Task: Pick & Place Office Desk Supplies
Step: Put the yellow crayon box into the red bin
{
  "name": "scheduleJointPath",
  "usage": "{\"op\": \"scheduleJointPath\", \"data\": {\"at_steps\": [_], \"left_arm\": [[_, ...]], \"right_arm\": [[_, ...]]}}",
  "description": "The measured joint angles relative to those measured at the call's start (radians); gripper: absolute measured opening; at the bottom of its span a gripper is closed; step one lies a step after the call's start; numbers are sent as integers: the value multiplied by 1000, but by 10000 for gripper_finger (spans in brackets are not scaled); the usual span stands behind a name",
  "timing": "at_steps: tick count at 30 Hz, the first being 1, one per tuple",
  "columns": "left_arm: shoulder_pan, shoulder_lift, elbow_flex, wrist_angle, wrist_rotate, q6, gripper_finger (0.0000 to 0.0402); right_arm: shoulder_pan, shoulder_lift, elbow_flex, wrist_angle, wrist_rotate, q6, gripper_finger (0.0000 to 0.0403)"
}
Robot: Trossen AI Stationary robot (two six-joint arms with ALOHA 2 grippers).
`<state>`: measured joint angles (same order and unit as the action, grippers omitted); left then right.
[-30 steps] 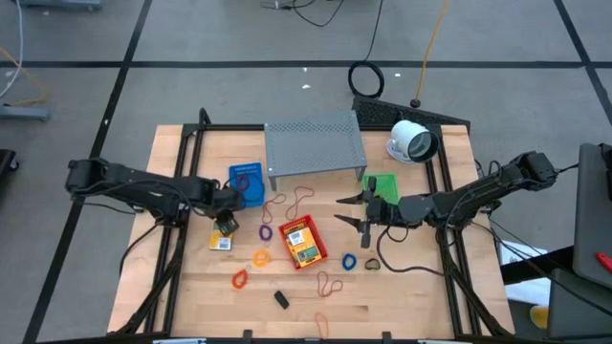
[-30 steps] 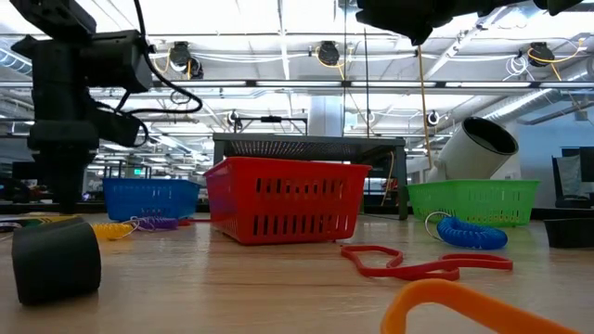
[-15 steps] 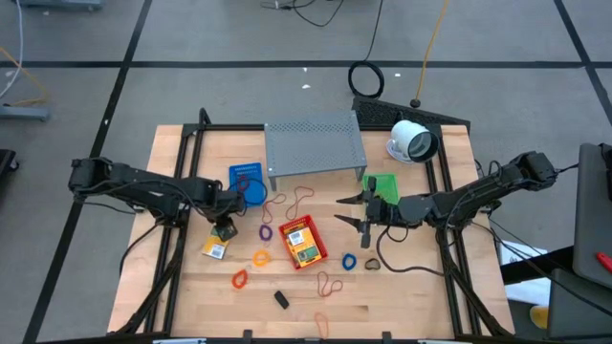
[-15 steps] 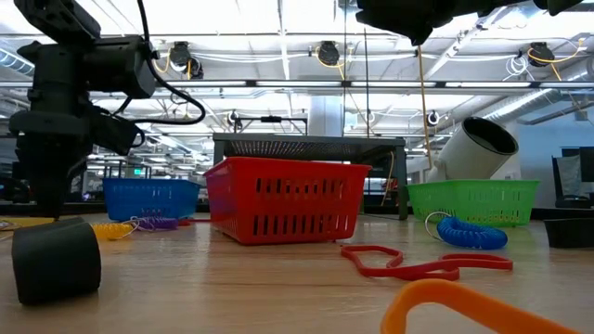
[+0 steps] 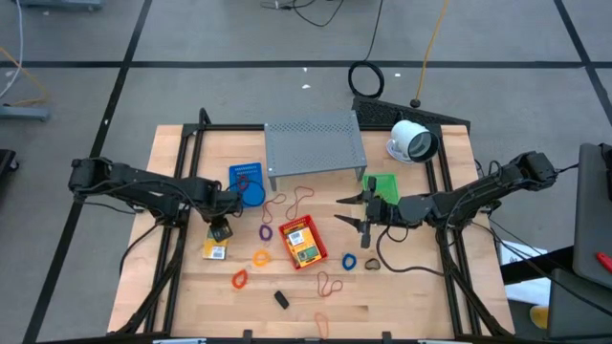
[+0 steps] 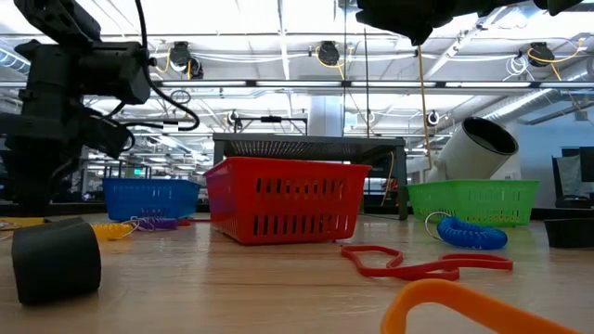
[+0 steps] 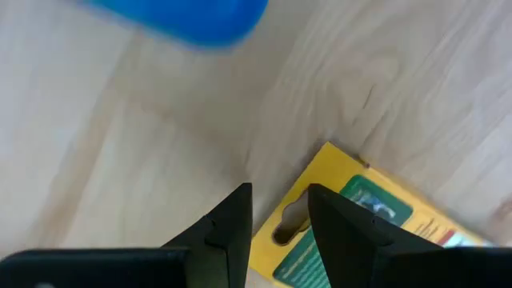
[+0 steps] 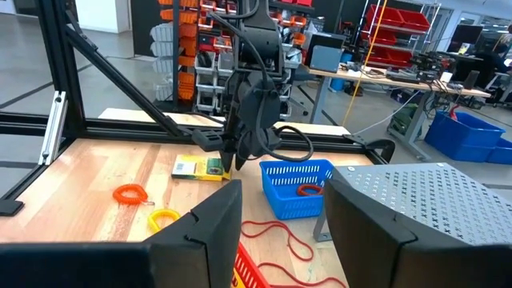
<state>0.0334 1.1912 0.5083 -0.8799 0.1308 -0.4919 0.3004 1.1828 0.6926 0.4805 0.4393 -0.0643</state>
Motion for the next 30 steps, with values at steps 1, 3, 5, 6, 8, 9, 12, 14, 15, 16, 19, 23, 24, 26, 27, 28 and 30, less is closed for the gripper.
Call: {"op": "scheduleJointPath", "data": {"at_steps": [1,3,5,6,8,9,12,14,15,16,19,23,24,26,27,28,30], "left_arm": [[0,0,0,-3,1,0,131],[0,0,0,-5,1,0,131],[0,0,0,-9,1,0,131],[0,0,0,-9,1,0,131],[0,0,0,-10,1,-2,131],[0,0,0,-12,1,-5,131],[0,0,0,-29,1,-10,131],[0,0,0,-53,1,-11,131],[0,0,0,-65,1,-11,131],[0,0,0,-72,1,-11,131],[0,0,0,-73,2,-11,131],[0,0,0,-70,35,-6,131],[0,0,0,-70,53,-6,131],[-3,0,0,-70,87,-6,131],[-6,0,0,-70,94,-6,131],[-11,0,0,-70,96,-6,131],[-20,0,0,-69,97,-6,131]], "right_arm": [[0,0,0,0,0,0,166],[0,0,0,0,0,0,166],[0,0,0,0,0,0,166],[0,0,0,0,0,0,166],[0,0,0,0,0,0,166],[0,0,0,0,0,0,166],[0,0,0,0,0,0,166],[0,0,0,0,0,0,166],[0,0,0,0,0,0,166],[0,0,0,0,0,0,166],[0,0,0,0,0,0,166],[0,0,0,0,0,0,166],[0,0,0,0,0,0,166],[0,0,0,0,0,0,166],[0,0,0,0,0,0,166],[0,0,0,0,0,0,166],[0,0,0,0,0,0,166]]}}
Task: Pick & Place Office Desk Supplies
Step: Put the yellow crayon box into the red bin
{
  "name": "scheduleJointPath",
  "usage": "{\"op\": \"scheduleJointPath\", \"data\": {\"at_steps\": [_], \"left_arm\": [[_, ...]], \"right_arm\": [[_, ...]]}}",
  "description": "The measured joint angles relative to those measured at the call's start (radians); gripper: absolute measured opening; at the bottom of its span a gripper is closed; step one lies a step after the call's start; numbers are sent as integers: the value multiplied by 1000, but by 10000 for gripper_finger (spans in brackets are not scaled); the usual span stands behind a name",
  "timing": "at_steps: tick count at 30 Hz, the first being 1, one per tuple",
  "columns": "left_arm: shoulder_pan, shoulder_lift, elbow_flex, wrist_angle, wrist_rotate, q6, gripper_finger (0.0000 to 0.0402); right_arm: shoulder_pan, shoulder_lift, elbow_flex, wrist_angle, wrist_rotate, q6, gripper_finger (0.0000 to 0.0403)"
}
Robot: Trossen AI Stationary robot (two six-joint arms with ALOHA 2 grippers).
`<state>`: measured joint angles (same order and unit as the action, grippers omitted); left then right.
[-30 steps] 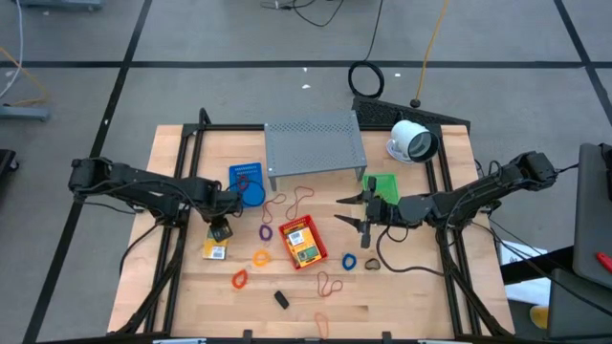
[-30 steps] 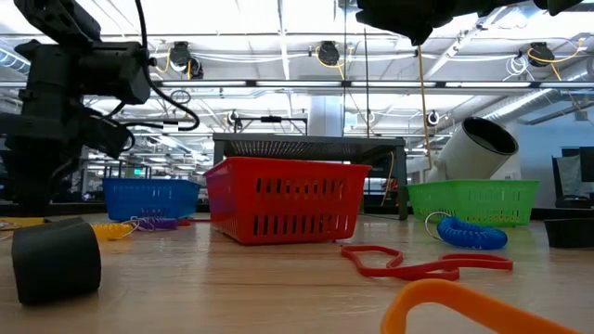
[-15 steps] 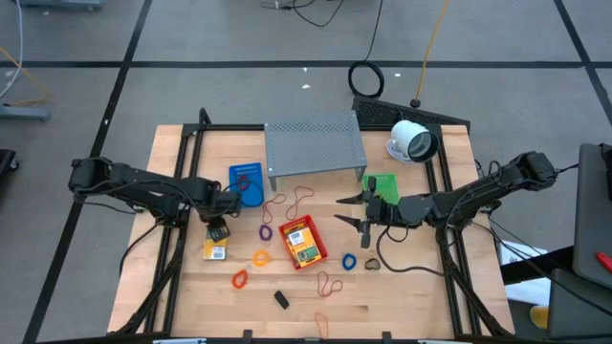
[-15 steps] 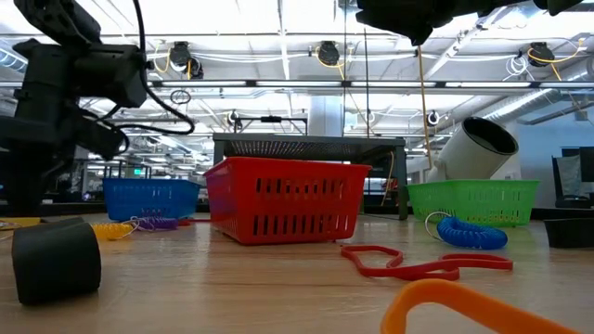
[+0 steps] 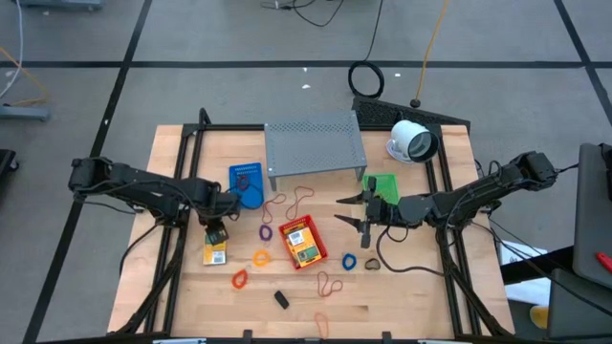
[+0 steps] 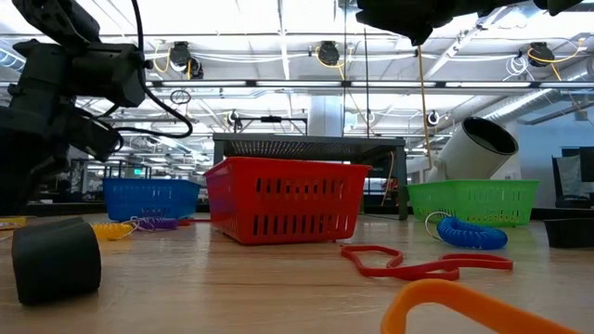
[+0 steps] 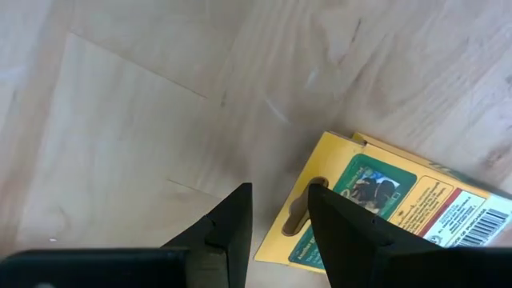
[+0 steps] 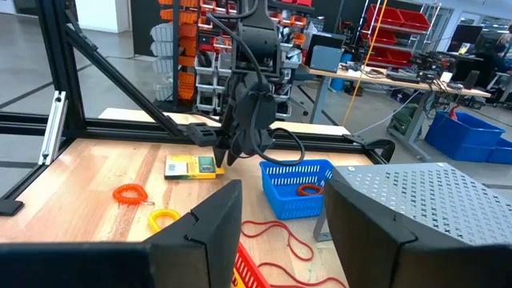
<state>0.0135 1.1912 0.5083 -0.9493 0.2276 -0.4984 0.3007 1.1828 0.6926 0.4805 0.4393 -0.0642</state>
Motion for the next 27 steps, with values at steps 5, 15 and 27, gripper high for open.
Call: {"op": "scheduleJointPath", "data": {"at_steps": [5,15,27], "left_arm": [[-21,0,0,4,-4,-3,131],[-42,0,0,12,-2,-21,13],[-42,-2,25,3,13,-55,3]], "right_arm": [[0,0,0,0,0,0,166],[0,0,0,0,0,0,166],[0,0,0,0,3,0,166]]}}
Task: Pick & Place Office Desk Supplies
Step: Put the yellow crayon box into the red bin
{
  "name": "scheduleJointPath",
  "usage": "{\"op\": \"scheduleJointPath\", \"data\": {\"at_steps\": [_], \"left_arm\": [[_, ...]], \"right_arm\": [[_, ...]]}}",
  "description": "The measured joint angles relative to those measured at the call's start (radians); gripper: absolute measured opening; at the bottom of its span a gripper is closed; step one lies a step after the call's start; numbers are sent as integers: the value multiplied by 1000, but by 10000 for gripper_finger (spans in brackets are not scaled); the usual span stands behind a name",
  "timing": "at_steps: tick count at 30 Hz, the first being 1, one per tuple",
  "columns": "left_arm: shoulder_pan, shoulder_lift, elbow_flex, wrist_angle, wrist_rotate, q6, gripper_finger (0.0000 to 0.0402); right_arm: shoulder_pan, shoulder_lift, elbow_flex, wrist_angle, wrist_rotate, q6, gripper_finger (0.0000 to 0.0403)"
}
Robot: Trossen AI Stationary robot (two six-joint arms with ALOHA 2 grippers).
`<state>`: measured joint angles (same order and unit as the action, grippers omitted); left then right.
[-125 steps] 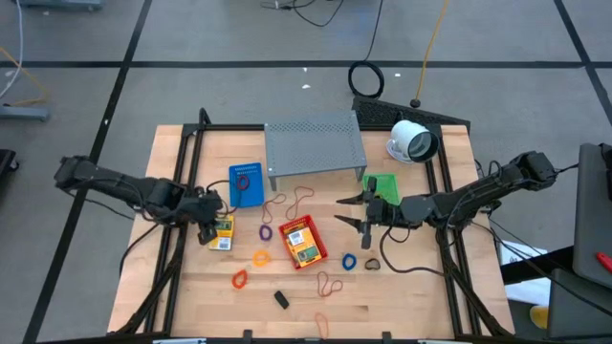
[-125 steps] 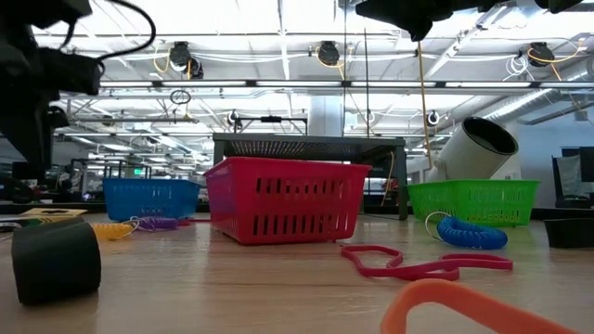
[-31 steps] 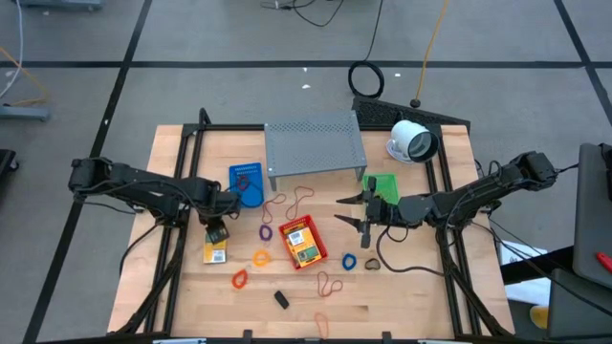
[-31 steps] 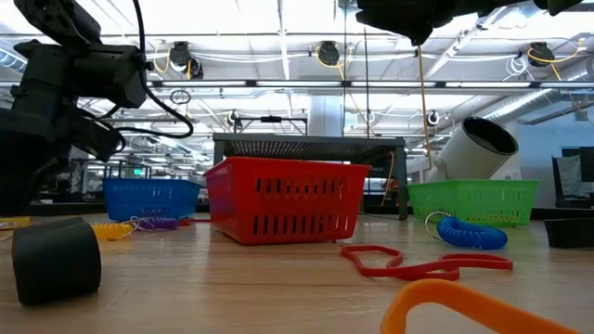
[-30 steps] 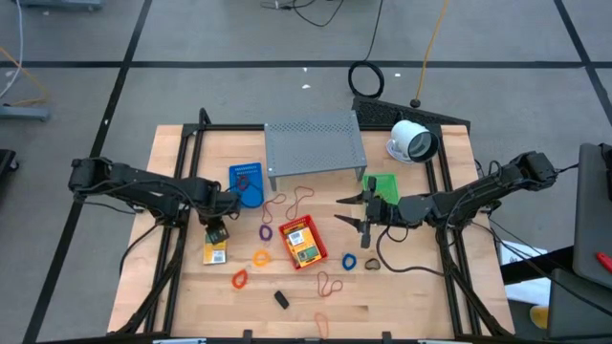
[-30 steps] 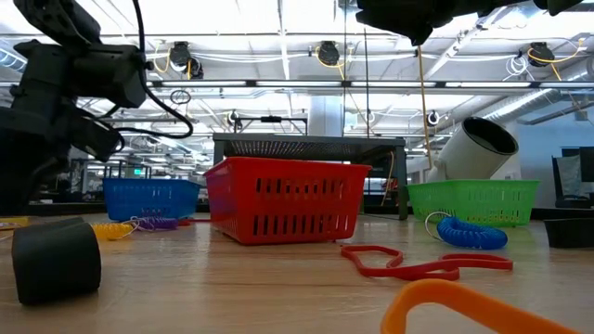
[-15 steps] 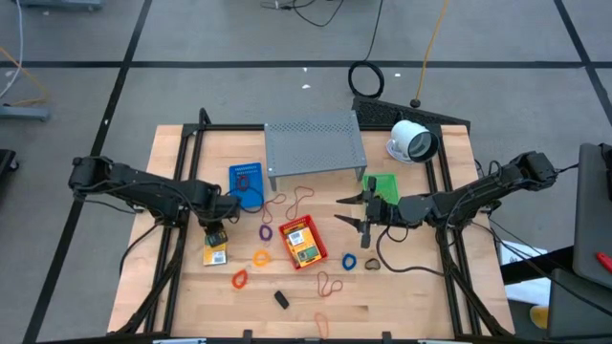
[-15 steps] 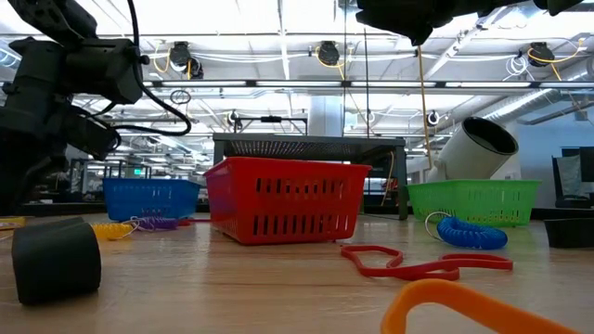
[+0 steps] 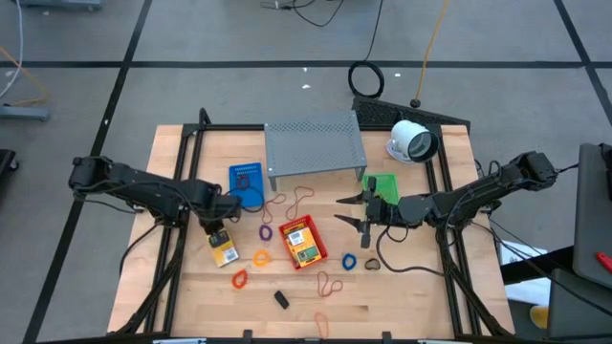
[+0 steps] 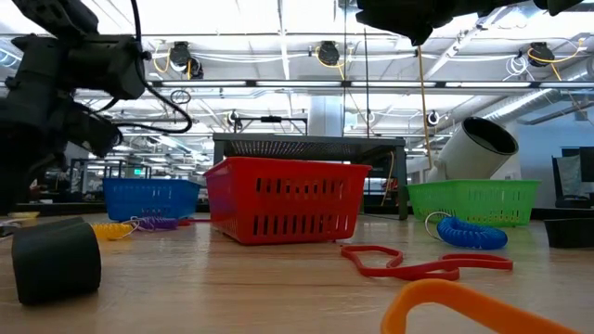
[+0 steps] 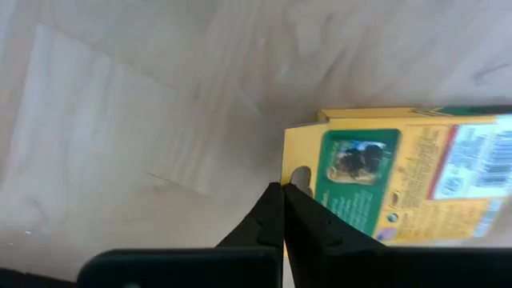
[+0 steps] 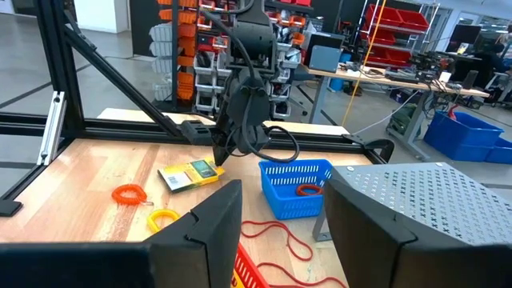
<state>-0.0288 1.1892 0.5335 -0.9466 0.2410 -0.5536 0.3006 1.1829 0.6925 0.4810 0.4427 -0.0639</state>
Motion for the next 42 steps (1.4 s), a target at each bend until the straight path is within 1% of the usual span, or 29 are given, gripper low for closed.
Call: {"op": "scheduleJointPath", "data": {"at_steps": [5,15,23,29,33,39,42], "left_arm": [[0,0,78,-11,2,22,2],[-7,-1,305,-99,-18,90,1],[-58,-1,512,-131,-42,130,0],[-112,-1,668,-137,-103,150,0],[-140,-1,701,-136,-141,147,2],[-165,0,701,-182,-258,63,17],[-165,5,701,-189,-269,53,19]], "right_arm": [[0,0,0,0,0,0,166],[0,0,0,0,1,0,166],[0,0,0,0,1,0,166],[0,0,0,0,1,0,166],[0,0,-1,0,1,0,166],[0,0,-1,0,1,0,166],[0,0,-1,0,1,0,166]]}}
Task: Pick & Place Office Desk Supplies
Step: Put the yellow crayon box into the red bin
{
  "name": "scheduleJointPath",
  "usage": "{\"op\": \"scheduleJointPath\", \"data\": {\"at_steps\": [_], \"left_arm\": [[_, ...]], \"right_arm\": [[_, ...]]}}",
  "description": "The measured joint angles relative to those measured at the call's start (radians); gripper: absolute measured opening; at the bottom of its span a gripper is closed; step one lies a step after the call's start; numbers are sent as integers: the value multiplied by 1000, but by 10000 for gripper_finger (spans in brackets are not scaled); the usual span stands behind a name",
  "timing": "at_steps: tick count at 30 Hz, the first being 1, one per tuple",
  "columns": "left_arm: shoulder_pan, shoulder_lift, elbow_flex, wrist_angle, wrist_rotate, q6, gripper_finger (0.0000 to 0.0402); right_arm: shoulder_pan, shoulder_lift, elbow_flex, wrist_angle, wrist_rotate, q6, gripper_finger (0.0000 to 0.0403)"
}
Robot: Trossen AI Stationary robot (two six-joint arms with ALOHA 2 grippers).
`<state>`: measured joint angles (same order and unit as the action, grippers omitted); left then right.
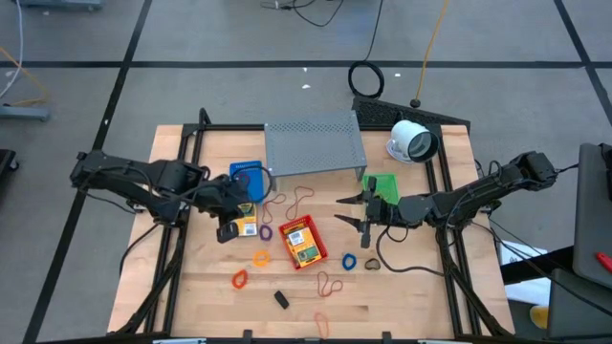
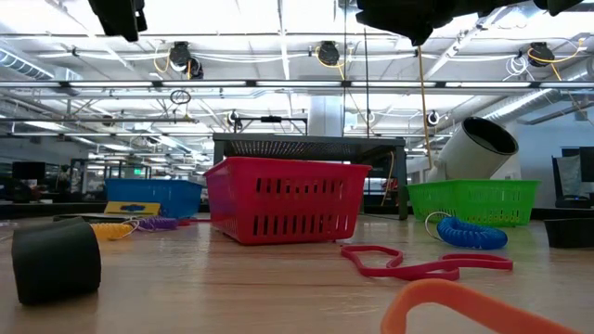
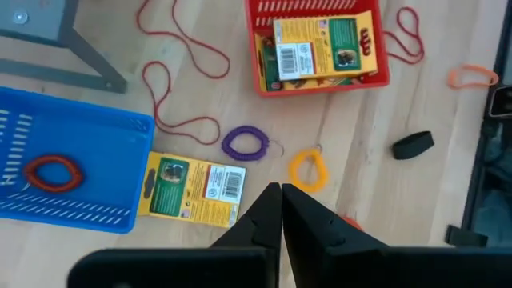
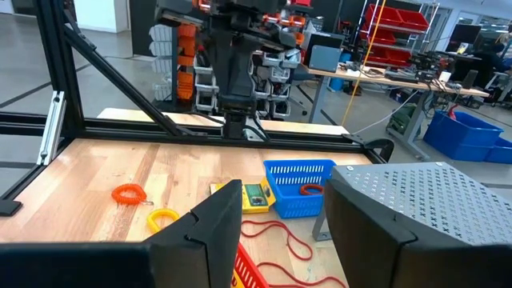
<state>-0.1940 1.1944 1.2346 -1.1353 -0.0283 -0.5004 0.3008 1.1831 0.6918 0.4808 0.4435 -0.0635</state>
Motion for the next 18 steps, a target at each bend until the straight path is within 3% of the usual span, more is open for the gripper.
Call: {"op": "scheduleJointPath", "data": {"at_steps": [9,18], "left_arm": [[-47,54,-62,-80,1,-146,21],[-103,117,-304,113,1,-250,22]], "right_arm": [[0,0,0,-18,0,19,166],[0,0,0,-16,0,25,166]]}}
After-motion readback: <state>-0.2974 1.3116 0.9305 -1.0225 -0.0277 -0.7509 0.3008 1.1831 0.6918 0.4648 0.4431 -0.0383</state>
